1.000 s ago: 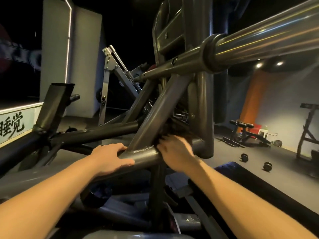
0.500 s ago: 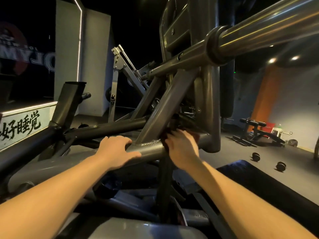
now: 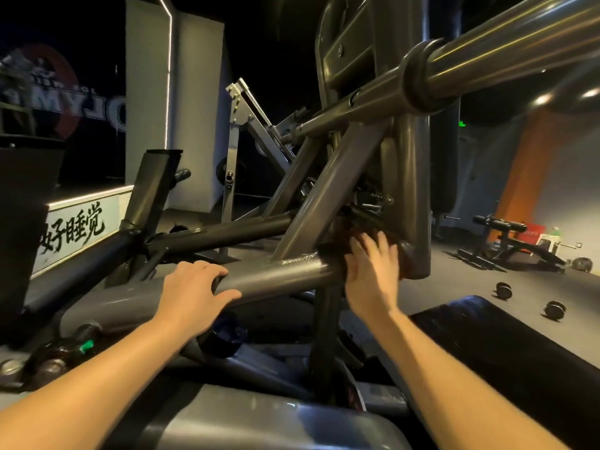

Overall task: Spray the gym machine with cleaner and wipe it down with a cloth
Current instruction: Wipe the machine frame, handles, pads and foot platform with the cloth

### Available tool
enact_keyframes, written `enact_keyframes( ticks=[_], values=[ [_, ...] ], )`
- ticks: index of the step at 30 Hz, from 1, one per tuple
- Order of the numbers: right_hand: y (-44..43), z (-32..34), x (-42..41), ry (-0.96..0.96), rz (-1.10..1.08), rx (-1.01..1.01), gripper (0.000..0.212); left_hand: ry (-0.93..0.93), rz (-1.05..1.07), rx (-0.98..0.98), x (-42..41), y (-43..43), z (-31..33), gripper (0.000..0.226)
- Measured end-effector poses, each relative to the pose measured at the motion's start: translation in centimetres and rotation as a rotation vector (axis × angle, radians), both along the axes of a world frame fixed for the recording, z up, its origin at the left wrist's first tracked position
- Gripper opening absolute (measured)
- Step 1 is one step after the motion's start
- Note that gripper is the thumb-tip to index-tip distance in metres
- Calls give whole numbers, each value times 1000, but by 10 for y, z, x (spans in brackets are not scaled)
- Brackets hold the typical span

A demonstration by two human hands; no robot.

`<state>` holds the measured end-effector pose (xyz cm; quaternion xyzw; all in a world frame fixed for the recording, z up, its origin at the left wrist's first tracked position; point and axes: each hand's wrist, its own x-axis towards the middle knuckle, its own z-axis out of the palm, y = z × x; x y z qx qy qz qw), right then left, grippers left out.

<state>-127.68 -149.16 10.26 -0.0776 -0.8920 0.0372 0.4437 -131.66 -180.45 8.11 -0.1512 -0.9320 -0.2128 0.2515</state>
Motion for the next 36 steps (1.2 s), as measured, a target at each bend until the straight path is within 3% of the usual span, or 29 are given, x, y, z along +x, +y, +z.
enact_keyframes(
  ticks=[5,10,16,19,23,27,30,33,36],
  values=[
    [-79,-55,-7,93,169,-137,52,-11,44,2,4,5,4,61],
    [-33,-50,1,56,176,-74,53,-18,38,10,9,5,6,61],
    [0,-31,3,148,173,-563,56,-34,19,39,6,5,3,61],
    [-57,-44,-1,222,168,-749,61,-19,16,48,4,4,-1,60],
    [-154,-67,11,196,405,-909,66,6,26,21,3,4,-3,61],
    [-166,-70,20,128,435,-807,88,39,11,-75,2,-8,1,58],
    [-97,-63,7,92,300,-654,59,42,-4,-125,0,-28,-2,58],
    [-38,-47,2,42,179,-494,62,32,-2,-81,-4,-48,-11,58],
    [-40,-42,-2,90,121,-403,47,21,25,-36,-6,-60,-16,58]
  ],
)
